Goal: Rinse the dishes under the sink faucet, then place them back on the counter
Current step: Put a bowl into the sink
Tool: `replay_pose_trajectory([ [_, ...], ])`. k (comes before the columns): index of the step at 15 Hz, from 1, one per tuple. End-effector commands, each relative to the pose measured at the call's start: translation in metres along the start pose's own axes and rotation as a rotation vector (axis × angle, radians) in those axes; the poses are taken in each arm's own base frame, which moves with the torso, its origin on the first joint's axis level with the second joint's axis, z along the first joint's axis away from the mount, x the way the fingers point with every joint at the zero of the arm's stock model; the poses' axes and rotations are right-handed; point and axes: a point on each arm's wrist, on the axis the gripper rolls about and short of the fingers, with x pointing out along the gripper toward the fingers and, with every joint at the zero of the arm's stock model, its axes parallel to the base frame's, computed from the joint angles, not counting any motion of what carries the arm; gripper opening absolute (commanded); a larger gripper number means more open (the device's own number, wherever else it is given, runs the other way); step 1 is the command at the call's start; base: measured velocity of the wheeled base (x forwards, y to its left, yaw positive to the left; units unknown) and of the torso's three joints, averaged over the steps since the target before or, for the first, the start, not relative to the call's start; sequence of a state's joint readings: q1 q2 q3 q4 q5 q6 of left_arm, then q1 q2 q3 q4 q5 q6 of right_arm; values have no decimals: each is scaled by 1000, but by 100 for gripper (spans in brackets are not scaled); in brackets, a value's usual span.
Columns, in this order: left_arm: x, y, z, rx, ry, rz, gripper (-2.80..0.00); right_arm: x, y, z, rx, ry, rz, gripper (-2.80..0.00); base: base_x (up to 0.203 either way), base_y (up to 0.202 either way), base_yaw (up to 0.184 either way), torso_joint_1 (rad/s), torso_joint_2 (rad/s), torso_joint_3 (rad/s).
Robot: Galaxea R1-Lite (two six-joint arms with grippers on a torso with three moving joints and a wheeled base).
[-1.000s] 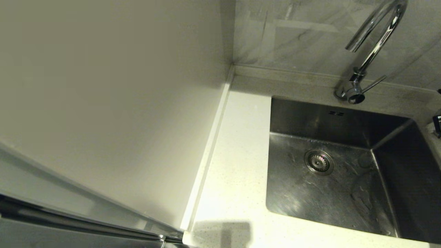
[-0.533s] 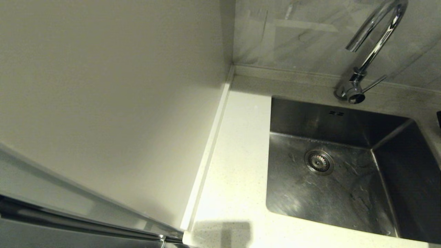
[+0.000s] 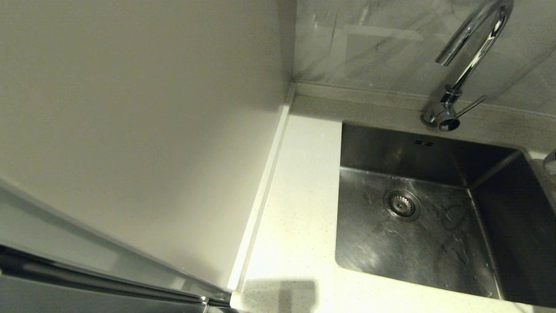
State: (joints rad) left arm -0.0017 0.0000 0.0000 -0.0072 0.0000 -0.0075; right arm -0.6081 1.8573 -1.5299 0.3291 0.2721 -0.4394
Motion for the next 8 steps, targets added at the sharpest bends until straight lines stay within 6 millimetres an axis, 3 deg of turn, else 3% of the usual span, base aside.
replay_pose_trajectory([
  [1, 0, 0, -1, 0, 3, 0, -280, -29, 31, -27, -55, -6, 41, -280, 0, 0, 0, 0, 0, 0],
  [4, 0, 0, -1, 0, 3, 0, -280, -42, 78, -55, -188, -96, 97, -280, 0, 0, 0, 0, 0, 0],
  [6, 0, 0, -1, 0, 3, 0, -280, -54, 112, -56, -291, -187, 153, -280, 0, 0, 0, 0, 0, 0],
  [8, 0, 0, -1, 0, 3, 0, -280, -55, 134, -53, -367, -273, 161, -280, 0, 0, 0, 0, 0, 0],
])
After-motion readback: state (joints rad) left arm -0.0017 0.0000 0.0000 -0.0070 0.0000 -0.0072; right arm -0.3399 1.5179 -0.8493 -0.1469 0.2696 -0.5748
